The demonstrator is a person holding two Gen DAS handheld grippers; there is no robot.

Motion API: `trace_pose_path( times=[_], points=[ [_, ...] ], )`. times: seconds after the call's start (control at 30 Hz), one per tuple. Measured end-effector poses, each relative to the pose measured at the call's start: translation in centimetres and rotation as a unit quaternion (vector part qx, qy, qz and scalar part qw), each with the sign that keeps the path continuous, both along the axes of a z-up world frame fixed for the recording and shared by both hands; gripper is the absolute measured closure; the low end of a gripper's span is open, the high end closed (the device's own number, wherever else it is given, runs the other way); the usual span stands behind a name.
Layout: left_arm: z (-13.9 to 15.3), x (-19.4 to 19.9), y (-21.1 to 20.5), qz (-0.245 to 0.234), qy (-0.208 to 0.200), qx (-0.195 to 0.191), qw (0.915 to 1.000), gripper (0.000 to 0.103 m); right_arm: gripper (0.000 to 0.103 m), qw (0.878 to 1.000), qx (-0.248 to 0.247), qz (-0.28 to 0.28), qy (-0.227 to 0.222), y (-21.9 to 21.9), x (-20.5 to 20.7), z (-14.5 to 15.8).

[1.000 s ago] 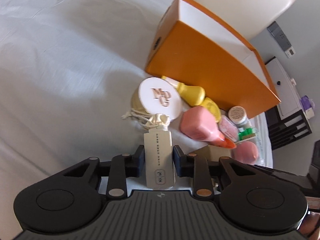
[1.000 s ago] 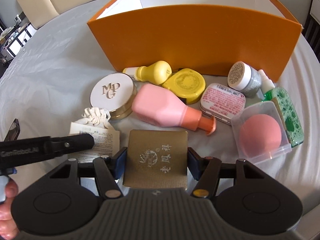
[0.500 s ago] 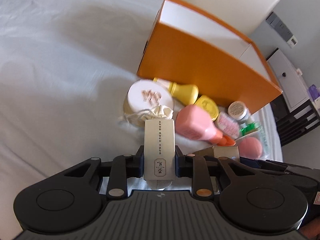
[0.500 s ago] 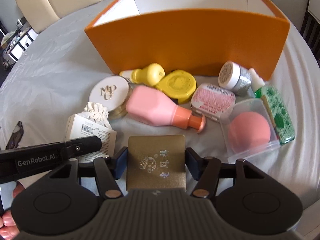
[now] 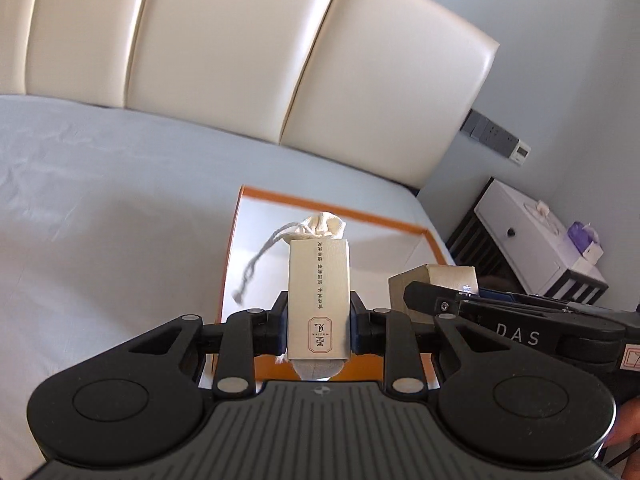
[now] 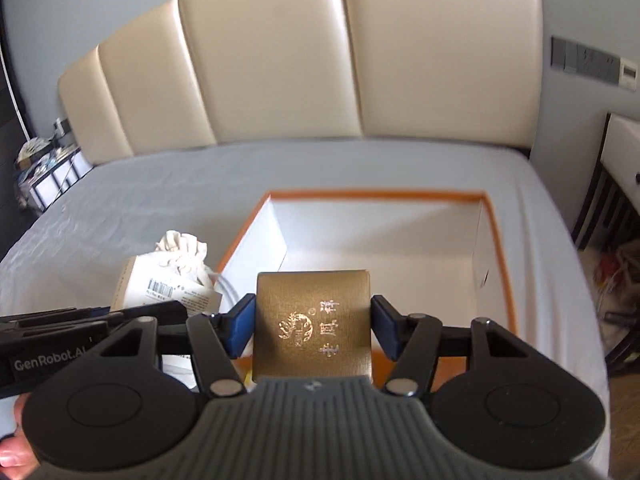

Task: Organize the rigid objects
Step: 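Lower both boxes into the orange box and open both tools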

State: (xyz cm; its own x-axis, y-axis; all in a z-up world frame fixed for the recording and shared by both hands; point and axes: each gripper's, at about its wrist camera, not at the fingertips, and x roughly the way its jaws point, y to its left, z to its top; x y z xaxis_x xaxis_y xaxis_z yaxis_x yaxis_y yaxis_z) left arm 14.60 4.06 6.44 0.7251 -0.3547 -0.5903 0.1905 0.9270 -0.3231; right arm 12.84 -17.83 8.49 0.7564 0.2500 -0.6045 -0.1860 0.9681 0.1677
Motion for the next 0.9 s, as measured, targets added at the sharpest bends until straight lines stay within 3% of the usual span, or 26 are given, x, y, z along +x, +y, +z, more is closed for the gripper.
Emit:
trace_pose_path(
  times=[0.13,0.37,0.57,0.9],
  points=[
    [-0.3,3.7,-0.9,-0.009,0.006,0.014,0.9998,0.073,0.042,0.999,0.004,-0.030,0.012,-0.5,3.8,-0.3],
    [-3.1,7.8,-3.1,-0.036,0.044,0.073,0.9957,0.073,0.042,0.995,0.000,-0.051,0.088,-0.5,8.7,-5.1],
    [-5.3,9.5,-4.4,-0.062,0.082,0.127,0.9866,0.073,0.042,0.988,0.004,-0.037,0.147,0.1,10.4,-8.9],
    [-6.8,9.7,-5.2,-0.074,0.115,0.216,0.9669,0.073,0.042,0.979,0.001,-0.012,0.204,0.6,12.0,-11.5]
  ],
)
